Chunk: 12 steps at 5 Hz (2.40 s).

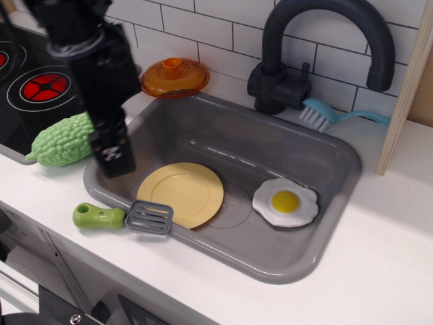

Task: Put spatula on plate sink

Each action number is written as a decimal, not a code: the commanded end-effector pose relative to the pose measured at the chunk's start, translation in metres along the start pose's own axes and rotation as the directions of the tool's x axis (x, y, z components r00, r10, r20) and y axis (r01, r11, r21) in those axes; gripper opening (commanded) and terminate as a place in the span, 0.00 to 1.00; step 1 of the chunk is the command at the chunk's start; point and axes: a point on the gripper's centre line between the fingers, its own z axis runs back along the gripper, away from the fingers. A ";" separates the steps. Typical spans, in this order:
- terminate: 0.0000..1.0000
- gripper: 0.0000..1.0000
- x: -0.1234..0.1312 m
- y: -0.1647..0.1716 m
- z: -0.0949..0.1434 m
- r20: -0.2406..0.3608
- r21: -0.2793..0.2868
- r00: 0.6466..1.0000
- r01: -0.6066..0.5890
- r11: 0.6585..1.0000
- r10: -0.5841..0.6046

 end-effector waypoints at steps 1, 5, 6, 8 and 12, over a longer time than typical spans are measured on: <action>0.00 1.00 -0.015 -0.022 -0.007 -0.013 0.044 0.994 0.113 0.993 -0.113; 0.00 1.00 -0.024 -0.034 -0.040 -0.009 0.134 0.991 0.131 0.982 -0.131; 0.00 1.00 -0.021 -0.032 -0.045 -0.009 0.141 0.993 0.116 0.983 -0.116; 0.00 0.00 -0.013 -0.025 -0.047 0.005 0.138 0.997 0.077 0.987 -0.078; 0.00 0.00 0.050 0.009 -0.035 0.148 0.155 0.907 -0.416 0.896 0.395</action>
